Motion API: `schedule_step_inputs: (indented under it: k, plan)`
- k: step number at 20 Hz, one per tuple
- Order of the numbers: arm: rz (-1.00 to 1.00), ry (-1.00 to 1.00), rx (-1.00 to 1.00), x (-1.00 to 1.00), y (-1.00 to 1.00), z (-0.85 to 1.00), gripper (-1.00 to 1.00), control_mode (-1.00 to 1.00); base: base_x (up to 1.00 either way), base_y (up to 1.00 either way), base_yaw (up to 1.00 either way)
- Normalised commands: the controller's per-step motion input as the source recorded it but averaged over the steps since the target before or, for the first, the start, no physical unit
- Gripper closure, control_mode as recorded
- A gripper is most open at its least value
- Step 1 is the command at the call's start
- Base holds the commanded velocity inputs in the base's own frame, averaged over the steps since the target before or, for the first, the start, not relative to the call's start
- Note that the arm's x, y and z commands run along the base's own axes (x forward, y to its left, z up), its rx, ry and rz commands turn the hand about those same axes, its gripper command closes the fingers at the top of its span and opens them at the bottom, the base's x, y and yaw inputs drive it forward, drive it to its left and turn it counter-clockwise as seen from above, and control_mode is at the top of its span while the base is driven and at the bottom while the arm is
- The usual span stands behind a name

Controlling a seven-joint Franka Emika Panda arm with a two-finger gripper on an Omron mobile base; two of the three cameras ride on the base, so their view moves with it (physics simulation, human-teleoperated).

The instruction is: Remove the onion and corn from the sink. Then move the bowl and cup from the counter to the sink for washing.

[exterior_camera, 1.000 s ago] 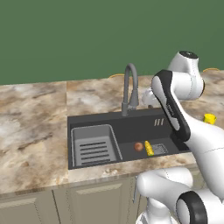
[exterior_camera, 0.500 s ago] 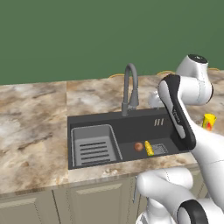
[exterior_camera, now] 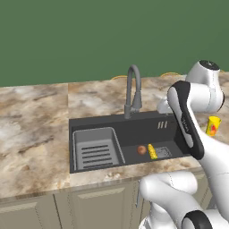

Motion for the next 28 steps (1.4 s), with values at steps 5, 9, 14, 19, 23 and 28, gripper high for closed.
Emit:
schedule_step_inputs:
  k: [5, 9, 14, 19, 23, 28]
  plan:
    - [-0.02, 0.0, 0.0, -0.12, -0.16, -0.08, -1.0, -1.0, 0.0, 0.0, 0.0]
    - [-0.01, -0.03, 0.0, -0.15, -0.22, -0.05, -1.0, -1.0, 0.0, 0.0, 0.0]
    - [-0.04, 0.0, 0.0, -0.09, -0.21, -0.07, -1.0, -1.0, 0.0, 0.0, 0.0]
    - [-0.02, 0.0, 0.0, -0.03, -0.21, -0.09, -1.0, -1.0, 0.0, 0.0, 0.0]
    - [0.0, 0.0, 0.01, 0.0, -0.27, -0.11, -1.0, -1.0, 0.0, 0.0, 0.0]
    - [0.0, 0.0, 0.0, 0.05, -0.17, -0.18, -1.0, -1.0, 0.0, 0.0, 0.0]
